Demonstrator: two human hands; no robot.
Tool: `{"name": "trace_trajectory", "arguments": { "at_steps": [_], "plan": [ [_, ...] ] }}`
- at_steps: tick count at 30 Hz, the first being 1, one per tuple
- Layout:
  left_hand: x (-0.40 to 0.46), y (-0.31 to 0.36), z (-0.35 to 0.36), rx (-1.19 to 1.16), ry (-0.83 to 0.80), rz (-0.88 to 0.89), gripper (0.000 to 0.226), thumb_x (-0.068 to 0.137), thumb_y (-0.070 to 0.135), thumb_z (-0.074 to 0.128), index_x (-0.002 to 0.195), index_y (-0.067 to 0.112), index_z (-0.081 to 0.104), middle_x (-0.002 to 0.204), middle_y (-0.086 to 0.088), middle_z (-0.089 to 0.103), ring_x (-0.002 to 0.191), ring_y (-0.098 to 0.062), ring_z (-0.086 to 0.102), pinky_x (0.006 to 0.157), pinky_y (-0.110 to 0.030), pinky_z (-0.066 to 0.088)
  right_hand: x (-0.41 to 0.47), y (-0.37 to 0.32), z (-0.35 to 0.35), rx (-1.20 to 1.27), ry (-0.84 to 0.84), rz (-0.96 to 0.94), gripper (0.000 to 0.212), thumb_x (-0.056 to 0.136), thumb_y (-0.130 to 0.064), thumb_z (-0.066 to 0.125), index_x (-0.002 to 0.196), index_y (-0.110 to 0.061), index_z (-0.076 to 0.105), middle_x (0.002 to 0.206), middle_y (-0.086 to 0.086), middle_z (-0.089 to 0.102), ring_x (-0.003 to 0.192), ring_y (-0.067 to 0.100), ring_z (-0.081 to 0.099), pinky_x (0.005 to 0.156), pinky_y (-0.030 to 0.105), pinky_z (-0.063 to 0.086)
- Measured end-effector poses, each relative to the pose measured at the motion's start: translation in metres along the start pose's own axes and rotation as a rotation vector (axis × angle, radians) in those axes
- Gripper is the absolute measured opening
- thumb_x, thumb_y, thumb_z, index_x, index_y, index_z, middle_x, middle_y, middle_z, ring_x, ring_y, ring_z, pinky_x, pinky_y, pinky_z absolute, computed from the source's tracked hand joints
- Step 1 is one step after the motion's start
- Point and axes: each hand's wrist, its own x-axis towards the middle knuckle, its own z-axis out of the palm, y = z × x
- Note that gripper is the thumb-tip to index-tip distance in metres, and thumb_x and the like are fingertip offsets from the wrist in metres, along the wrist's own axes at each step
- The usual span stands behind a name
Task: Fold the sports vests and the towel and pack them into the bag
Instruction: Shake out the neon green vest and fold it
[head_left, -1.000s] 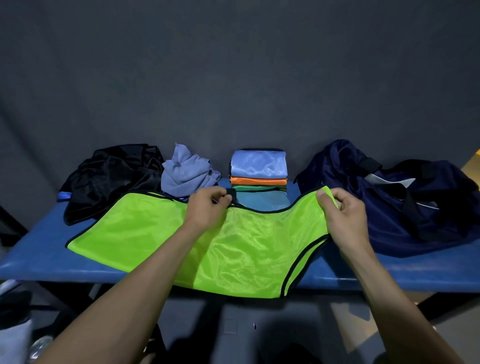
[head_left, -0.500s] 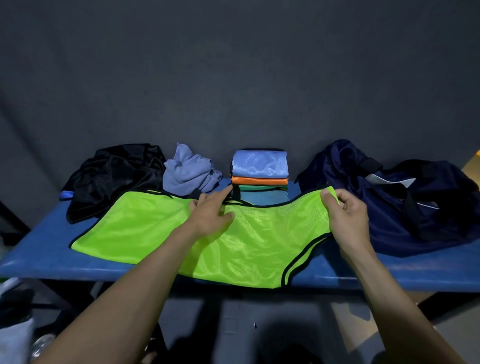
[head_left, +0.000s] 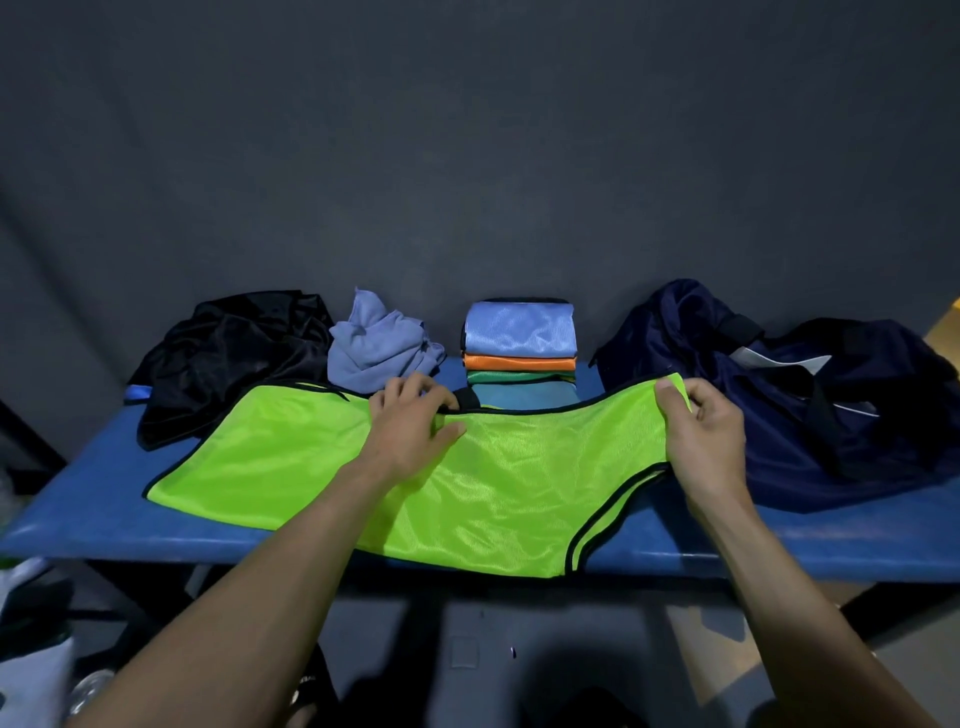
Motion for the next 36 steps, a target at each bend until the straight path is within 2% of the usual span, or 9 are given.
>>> {"name": "trace_trajectory", "arguments": {
  "at_steps": [5,10,15,17,21,24,27,33,36],
  "plan": [
    [0.007,0.009,0.0,0.004,0.145,-0.03,0.019,0.1,0.043,0.057,0.106,0.026,0.062,0.116,0.007,0.053,0.111,-0.021,0.042,0.091,-0.035,0.024,0.0,0.001,-0.001,-0.015,-0.002,-0.001,0.035,0.102,-0.03,0.059,0.071,-0.016,0.05,0.055,-0.01,0.031,0.052,0.011,0.025,0.052,0.03,0.022],
    [0.006,0.014,0.008,0.118,0.127,-0.138,0.027,0.098,0.043,0.057,0.117,0.024,0.059,0.125,0.0,0.051,0.115,-0.026,0.043,0.098,-0.04,0.031,0.003,0.005,-0.001,-0.12,0.058,-0.001,0.035,0.1,-0.034,0.059,0.07,-0.017,0.051,0.058,-0.004,0.039,0.055,0.013,0.034,0.057,0.032,0.031],
    [-0.011,0.017,-0.005,0.082,0.158,0.212,0.028,0.098,0.043,0.057,0.119,0.026,0.057,0.122,0.003,0.049,0.11,-0.018,0.042,0.092,-0.036,0.037,0.007,0.006,-0.003,-0.18,0.053,0.005,0.033,0.1,-0.035,0.056,0.075,-0.013,0.054,0.064,0.004,0.046,0.057,0.017,0.041,0.057,0.035,0.036],
    [-0.025,0.003,-0.013,0.09,0.129,0.231,0.029,0.1,0.045,0.051,0.121,0.026,0.057,0.124,0.004,0.049,0.113,-0.017,0.043,0.094,-0.036,0.038,0.009,0.007,-0.003,-0.18,0.046,0.014,0.033,0.1,-0.036,0.056,0.078,-0.011,0.055,0.066,0.006,0.048,0.06,0.02,0.043,0.059,0.037,0.039],
    [-0.046,-0.045,-0.025,0.132,0.0,-0.02,0.064,0.098,0.064,0.02,0.143,0.027,0.046,0.15,0.0,0.042,0.137,-0.024,0.037,0.114,-0.048,0.032,0.009,0.007,-0.001,-0.185,0.041,0.02,0.032,0.1,-0.035,0.056,0.077,-0.012,0.055,0.064,0.005,0.048,0.059,0.02,0.043,0.06,0.037,0.038],
    [-0.061,-0.065,-0.023,0.144,-0.172,-0.152,0.082,0.088,0.078,-0.001,0.16,0.04,0.01,0.17,0.003,-0.001,0.156,-0.024,-0.004,0.124,-0.056,-0.003,0.006,0.005,0.002,-0.184,0.04,0.016,0.031,0.1,-0.036,0.056,0.078,-0.013,0.055,0.063,0.002,0.047,0.06,0.019,0.043,0.061,0.037,0.039],
    [-0.069,-0.067,-0.025,0.155,-0.24,-0.227,0.086,0.081,0.085,-0.008,0.157,0.045,-0.013,0.166,0.009,-0.021,0.155,-0.027,-0.017,0.12,-0.064,-0.011,0.002,0.002,0.005,-0.175,0.055,0.015,0.032,0.101,-0.036,0.055,0.079,-0.013,0.055,0.064,0.002,0.047,0.059,0.019,0.042,0.06,0.037,0.038],
    [-0.092,-0.054,-0.039,0.225,-0.472,-0.393,0.085,0.086,0.086,0.009,0.153,0.046,-0.025,0.164,0.005,-0.029,0.151,-0.041,-0.021,0.114,-0.073,-0.01,0.005,0.001,0.001,-0.148,0.114,0.011,0.035,0.099,-0.037,0.057,0.075,-0.012,0.052,0.064,0.003,0.042,0.06,0.019,0.039,0.058,0.037,0.033],
    [-0.092,-0.051,-0.051,0.229,-0.405,-0.437,0.084,0.09,0.083,0.015,0.158,0.043,-0.014,0.168,0.002,-0.018,0.154,-0.042,-0.008,0.116,-0.071,-0.002,0.004,0.001,0.004,-0.189,0.091,0.028,0.033,0.099,-0.035,0.057,0.079,-0.009,0.055,0.064,0.003,0.044,0.058,0.02,0.039,0.057,0.037,0.034]
  ]
}}
